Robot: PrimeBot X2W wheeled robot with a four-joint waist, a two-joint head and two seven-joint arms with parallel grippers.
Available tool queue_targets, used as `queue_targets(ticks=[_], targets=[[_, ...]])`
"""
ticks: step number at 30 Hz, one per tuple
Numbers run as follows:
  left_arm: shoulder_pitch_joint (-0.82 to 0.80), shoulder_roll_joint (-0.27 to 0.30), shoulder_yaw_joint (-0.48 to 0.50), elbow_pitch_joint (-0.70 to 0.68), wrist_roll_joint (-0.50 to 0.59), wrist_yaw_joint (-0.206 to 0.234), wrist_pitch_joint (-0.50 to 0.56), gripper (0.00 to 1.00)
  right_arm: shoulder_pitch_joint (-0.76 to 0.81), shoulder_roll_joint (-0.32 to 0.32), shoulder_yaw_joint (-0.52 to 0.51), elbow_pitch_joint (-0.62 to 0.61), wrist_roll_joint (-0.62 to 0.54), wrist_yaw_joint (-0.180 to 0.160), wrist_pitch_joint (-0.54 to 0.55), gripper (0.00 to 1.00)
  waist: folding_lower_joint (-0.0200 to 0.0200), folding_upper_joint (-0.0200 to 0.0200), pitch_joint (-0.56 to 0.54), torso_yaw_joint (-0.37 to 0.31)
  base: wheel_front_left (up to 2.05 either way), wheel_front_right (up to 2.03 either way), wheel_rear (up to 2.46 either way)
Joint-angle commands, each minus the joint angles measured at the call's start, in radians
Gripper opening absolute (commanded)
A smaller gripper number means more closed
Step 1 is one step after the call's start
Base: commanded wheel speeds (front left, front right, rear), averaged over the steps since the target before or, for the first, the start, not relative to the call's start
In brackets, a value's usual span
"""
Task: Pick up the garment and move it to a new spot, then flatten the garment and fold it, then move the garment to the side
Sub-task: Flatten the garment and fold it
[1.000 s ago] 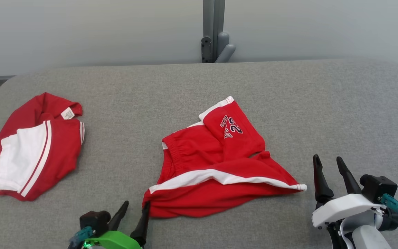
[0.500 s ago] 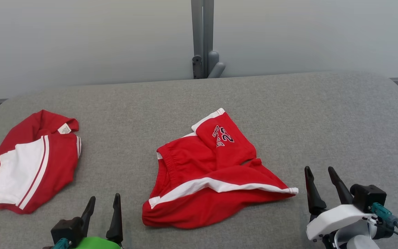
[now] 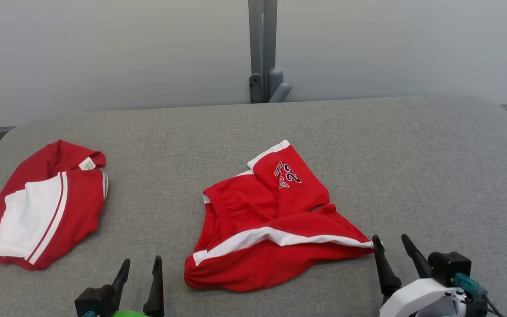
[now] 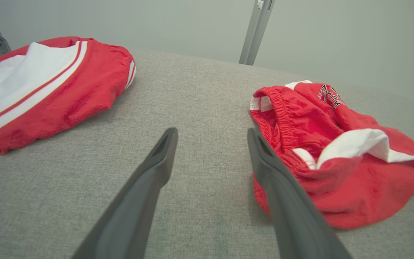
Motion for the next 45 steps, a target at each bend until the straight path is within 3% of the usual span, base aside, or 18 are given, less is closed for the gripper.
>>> queue_targets(ticks=[1, 14, 16, 17, 19, 23, 25, 34, 45], targets=[[0.004, 0.000, -0.003, -0.002, -0.008, -0.003, 0.000, 1.00, 0.010, -0.004, 0.017, 0.021, 0.017, 0.000, -0.003, 1.00, 0.0000, 0.0000, 0.006, 0.004, 0.00, 0.00, 0.00], [-0.017, 0.000, -0.035, -0.009, -0.026, -0.005, 0.000, 1.00, -0.029, -0.004, 0.062, 0.070, 0.040, 0.000, -0.003, 1.00, 0.0000, 0.0000, 0.029, 0.019, 0.00, 0.00, 0.00], [-0.021, 0.000, -0.044, -0.007, -0.031, -0.005, 0.000, 1.00, -0.034, -0.004, 0.067, 0.074, 0.043, 0.000, -0.003, 0.72, 0.0000, 0.0000, 0.032, 0.020, 0.00, 0.00, 0.00], [-0.022, 0.000, -0.047, -0.007, -0.033, -0.005, 0.000, 1.00, -0.035, -0.004, 0.069, 0.075, 0.044, 0.000, -0.003, 0.48, 0.0000, 0.0000, 0.032, 0.020, 0.00, 0.00, 0.00], [-0.023, 0.000, -0.051, -0.007, -0.036, -0.004, 0.000, 1.00, -0.036, -0.004, 0.070, 0.077, 0.046, 0.000, -0.003, 0.40, 0.0000, 0.0000, 0.033, 0.020, 0.00, 0.00, 0.00], [-0.026, 0.000, -0.055, -0.006, -0.040, -0.003, 0.000, 1.00, -0.036, -0.004, 0.066, 0.086, 0.047, 0.000, -0.003, 0.09, 0.0000, 0.0000, 0.036, 0.019, 0.00, 0.00, 0.00], [-0.027, 0.000, -0.056, -0.005, -0.042, -0.003, 0.000, 1.00, -0.038, -0.004, 0.065, 0.088, 0.045, 0.000, -0.003, 0.00, 0.0000, 0.0000, 0.037, 0.018, 0.00, 0.00, 0.00], [-0.045, 0.000, -0.108, -0.019, -0.087, -0.009, 0.000, 1.00, -0.022, -0.014, 0.040, 0.069, 0.030, 0.000, -0.003, 0.00, 0.0000, 0.0000, 0.047, 0.014, 0.00, 0.00, 0.00], [-0.090, 0.000, -0.284, 0.047, -0.166, -0.013, 0.000, 1.00, -0.011, -0.015, 0.023, 0.087, 0.007, 0.000, -0.003, 0.00, 0.0000, 0.0000, 0.046, 0.019, 0.00, 0.00, 0.00]])
